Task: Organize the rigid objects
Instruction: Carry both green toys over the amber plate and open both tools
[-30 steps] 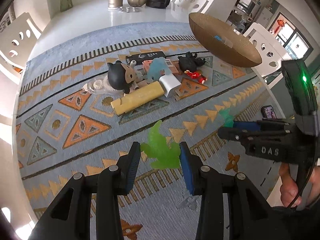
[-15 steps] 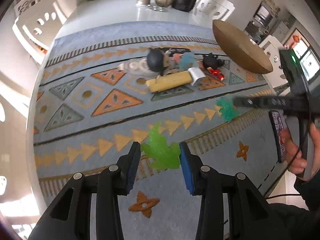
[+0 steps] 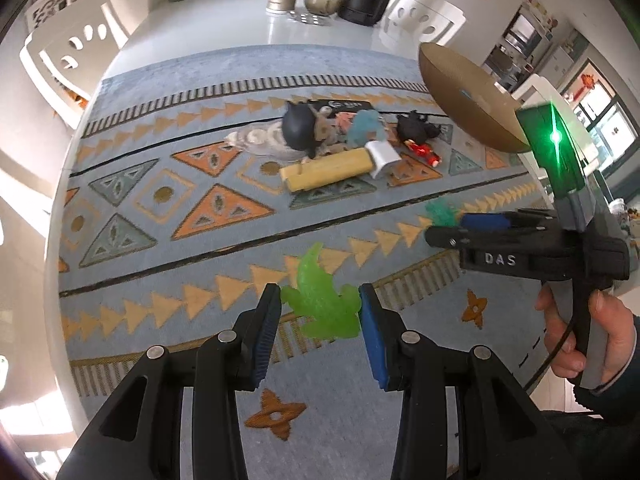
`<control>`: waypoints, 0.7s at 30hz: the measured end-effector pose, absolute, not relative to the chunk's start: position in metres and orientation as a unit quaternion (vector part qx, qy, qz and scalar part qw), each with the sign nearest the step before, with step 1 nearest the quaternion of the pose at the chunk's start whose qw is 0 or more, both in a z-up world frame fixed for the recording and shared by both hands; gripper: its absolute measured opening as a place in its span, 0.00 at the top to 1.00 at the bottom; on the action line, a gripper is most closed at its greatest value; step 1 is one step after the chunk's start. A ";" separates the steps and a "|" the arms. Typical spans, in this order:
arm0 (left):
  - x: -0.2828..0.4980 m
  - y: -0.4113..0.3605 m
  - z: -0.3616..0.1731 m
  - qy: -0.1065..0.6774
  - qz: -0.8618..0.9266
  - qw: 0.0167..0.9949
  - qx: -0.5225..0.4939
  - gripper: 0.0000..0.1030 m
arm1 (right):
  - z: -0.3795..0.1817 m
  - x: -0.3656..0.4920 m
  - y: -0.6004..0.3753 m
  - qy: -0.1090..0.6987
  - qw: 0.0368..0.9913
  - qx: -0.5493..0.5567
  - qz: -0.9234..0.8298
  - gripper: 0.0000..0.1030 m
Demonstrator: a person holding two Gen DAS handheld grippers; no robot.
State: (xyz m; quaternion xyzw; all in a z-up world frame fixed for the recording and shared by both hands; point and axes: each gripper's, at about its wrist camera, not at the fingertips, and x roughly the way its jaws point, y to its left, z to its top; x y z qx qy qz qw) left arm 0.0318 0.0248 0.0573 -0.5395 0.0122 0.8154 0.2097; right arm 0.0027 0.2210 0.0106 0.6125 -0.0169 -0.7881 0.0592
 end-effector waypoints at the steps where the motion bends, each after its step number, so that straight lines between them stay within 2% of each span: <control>1: 0.031 0.029 0.057 0.013 0.814 0.213 -0.540 0.65 | 0.011 0.003 0.219 -0.018 0.064 0.612 -0.788 0.63; 2: 0.030 0.033 0.058 0.014 0.813 0.215 -0.540 0.65 | 0.010 0.004 0.213 -0.010 0.064 0.611 -0.789 0.66; 5: 0.026 0.047 0.063 0.022 0.815 0.219 -0.536 0.65 | 0.009 0.012 0.197 0.024 0.073 0.602 -0.795 0.67; 9: 0.016 0.066 0.086 0.033 0.831 0.219 -0.510 0.65 | 0.029 0.020 0.194 0.004 0.115 0.593 -0.797 0.67; 16: -0.010 0.112 0.160 0.052 0.875 0.231 -0.423 0.65 | 0.125 0.007 0.256 -0.037 0.102 0.509 -0.854 0.67; 21: -0.026 0.166 0.222 0.056 0.899 0.265 -0.343 0.65 | 0.223 -0.016 0.329 -0.066 0.047 0.415 -0.906 0.67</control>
